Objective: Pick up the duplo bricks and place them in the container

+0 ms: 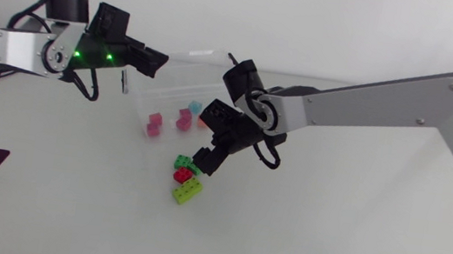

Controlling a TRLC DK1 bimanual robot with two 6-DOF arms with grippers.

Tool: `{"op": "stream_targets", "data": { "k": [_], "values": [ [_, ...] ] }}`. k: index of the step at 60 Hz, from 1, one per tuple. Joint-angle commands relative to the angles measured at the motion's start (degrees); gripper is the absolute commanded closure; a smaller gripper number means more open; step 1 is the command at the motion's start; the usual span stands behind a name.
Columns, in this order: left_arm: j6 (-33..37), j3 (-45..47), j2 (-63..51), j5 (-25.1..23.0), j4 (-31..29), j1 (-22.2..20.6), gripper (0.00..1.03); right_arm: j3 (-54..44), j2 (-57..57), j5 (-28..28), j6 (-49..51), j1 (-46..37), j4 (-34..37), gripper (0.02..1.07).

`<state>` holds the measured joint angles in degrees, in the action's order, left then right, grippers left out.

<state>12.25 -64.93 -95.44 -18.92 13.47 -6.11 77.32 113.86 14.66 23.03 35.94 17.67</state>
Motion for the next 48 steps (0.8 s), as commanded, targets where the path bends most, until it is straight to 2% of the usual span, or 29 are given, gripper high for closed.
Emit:
{"op": "stream_targets", "data": {
  "k": [1, 14, 16, 23, 34, 48],
  "values": [
    [1.5, 3.1, 7.2, 0.1, -1.6, -0.3, 0.05, 2.0, 3.3, -0.8, 1.6, 0.0, 1.2, 0.13],
    [8.1, 10.2, 16.2, -1.1, -8.7, -0.9, 0.06, 6.0, 7.1, -2.5, 2.0, 0.3, 4.6, 0.13],
    [10.8, 12.7, 17.8, -1.9, -11.3, -1.2, 0.06, 6.4, 7.5, -2.8, 2.0, 0.3, 4.7, 0.13],
    [15.6, 18.3, 20.5, -1.9, -14.3, -2.6, 0.06, 8.4, 9.4, -3.5, 2.0, 0.4, 6.9, 0.13],
    [20.0, 24.8, 23.9, -1.9, -18.0, -3.8, 0.06, 10.0, 10.8, -4.4, 2.0, 0.8, 8.3, 0.13],
    [23.5, 28.0, 25.3, -1.9, -23.1, -5.8, 0.06, 13.9, 12.8, -4.9, 1.9, 1.6, 12.5, 0.16]
  ]
}}
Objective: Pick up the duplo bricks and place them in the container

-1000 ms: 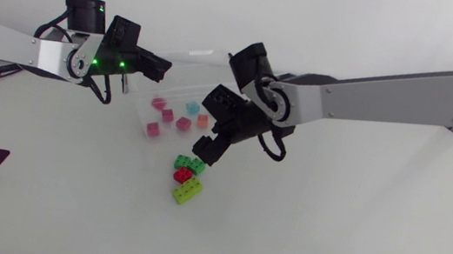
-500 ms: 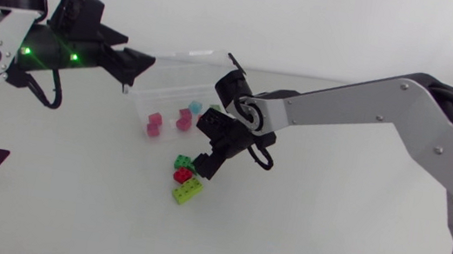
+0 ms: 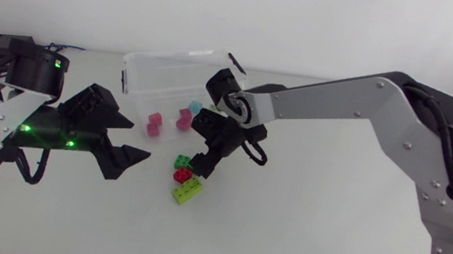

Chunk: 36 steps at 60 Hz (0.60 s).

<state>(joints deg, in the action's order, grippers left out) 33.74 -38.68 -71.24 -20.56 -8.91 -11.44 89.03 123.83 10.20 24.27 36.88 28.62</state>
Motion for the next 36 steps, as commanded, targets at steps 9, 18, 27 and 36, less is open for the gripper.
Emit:
{"op": "stream_targets", "data": {
  "k": [9, 18, 27, 36],
  "values": [
    [2.9, 3.3, 2.7, -0.3, -3.0, -0.6, 0.06, 6.5, 5.0, -0.9, 0.6, 0.9, 6.0, 0.19],
    [4.3, 3.7, 5.3, -0.3, -5.8, -0.2, 0.06, 9.5, 6.5, -1.1, 0.7, 1.0, 9.8, 0.21],
    [4.8, 4.1, 6.0, -0.3, -6.3, -0.2, 0.06, 12.4, 8.2, -2.0, 0.8, 2.0, 12.7, 0.33],
    [5.2, 4.1, 6.9, -0.3, -7.4, -0.3, 0.06, 16.3, 11.0, -2.9, 0.8, 2.3, 15.8, 0.52]
  ]
}}
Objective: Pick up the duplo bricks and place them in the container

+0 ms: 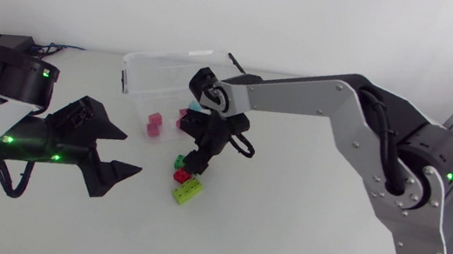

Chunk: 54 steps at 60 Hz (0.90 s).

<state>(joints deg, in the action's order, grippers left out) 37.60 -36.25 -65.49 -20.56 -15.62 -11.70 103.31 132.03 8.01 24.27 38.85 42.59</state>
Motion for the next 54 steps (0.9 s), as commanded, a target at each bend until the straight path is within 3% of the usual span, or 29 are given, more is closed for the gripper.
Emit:
{"op": "stream_targets", "data": {
  "k": [1, 10, 23, 32, 54],
  "values": [
    [1.4, 1.7, 1.3, -0.3, -1.0, -0.2, 0.06, 2.3, 3.1, -0.9, 0.8, 0.3, 2.1, 0.54],
    [2.1, 2.9, 1.6, -0.3, -1.4, -1.1, 0.06, 2.8, 4.0, -0.7, 0.9, -0.1, 2.9, 0.82],
    [2.1, 4.7, -4.2, 2.5, -0.1, -9.1, 0.06, -2.0, -3.9, -0.5, 0.9, -2.5, 2.1, 0.82],
    [-1.2, 3.7, -14.1, 7.2, 6.0, -14.8, 0.06, -3.3, -9.3, -0.3, 0.7, -4.0, 2.1, 0.82],
    [-12.0, -6.1, -28.8, 10.7, 9.7, -18.6, 0.06, -5.0, -19.4, 1.2, -2.6, -6.2, -1.4, 0.82]
  ]
}}
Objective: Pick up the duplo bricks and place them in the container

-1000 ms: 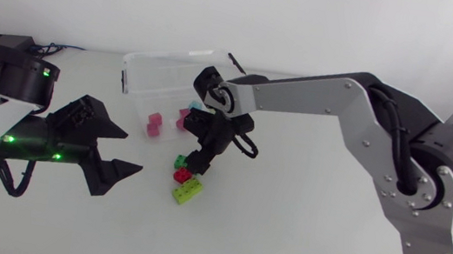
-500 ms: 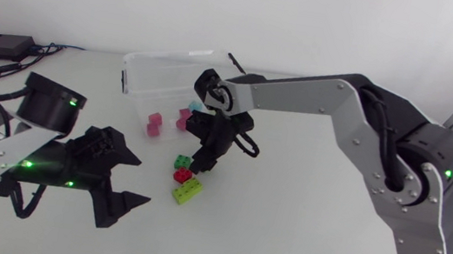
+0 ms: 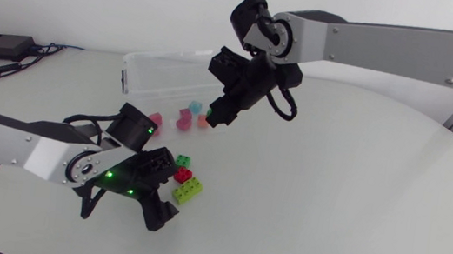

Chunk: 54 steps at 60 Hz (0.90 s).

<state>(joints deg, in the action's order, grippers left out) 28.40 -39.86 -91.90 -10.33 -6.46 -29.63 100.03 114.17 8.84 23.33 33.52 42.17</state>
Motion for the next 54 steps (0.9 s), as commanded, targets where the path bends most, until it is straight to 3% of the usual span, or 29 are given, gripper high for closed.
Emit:
{"op": "stream_targets", "data": {
  "k": [1, 10, 17, 23, 26, 27, 29, 42, 54],
  "values": [
    [-3.0, -2.7, -2.7, 0.5, 0.6, -0.8, 0.06, -1.7, -1.8, 0.6, -1.8, -1.0, -1.2, 0.82],
    [-4.8, -4.5, -5.3, 2.5, 1.4, -2.3, 0.08, -0.8, -2.9, 2.1, -3.7, -2.7, -4.6, 0.82],
    [-4.9, -5.1, -6.5, 3.1, 1.7, -2.9, 0.16, 0.2, -3.5, 2.6, -5.1, -3.5, -7.2, 0.82],
    [-5.5, -5.6, -7.9, 4.0, 2.2, -3.3, 0.36, 3.1, -2.8, 3.0, -6.5, -4.0, -9.0, 0.82],
    [-5.8, -6.0, -8.7, 4.1, 2.2, -3.3, 0.53, 4.3, -2.2, 3.0, -6.9, -4.0, -9.3, 0.82],
    [-6.2, -6.2, -8.9, 4.2, 2.2, -3.2, 0.64, 5.4, -1.7, 3.0, -7.1, -4.0, -9.4, 0.82],
    [-6.4, -6.3, -8.9, 4.2, 2.3, -2.8, 0.77, 6.4, -1.1, 3.0, -7.2, -4.1, -9.5, 0.82],
    [-5.9, -5.0, -7.0, 4.4, 1.5, -3.3, 0.80, 12.6, 3.5, 3.4, -8.7, -5.0, -12.0, 0.82],
    [-5.5, -3.5, 2.1, 4.3, -2.4, -3.2, 0.81, 19.7, 9.8, 3.5, -9.4, -5.5, -12.3, 0.82]
  ]
}}
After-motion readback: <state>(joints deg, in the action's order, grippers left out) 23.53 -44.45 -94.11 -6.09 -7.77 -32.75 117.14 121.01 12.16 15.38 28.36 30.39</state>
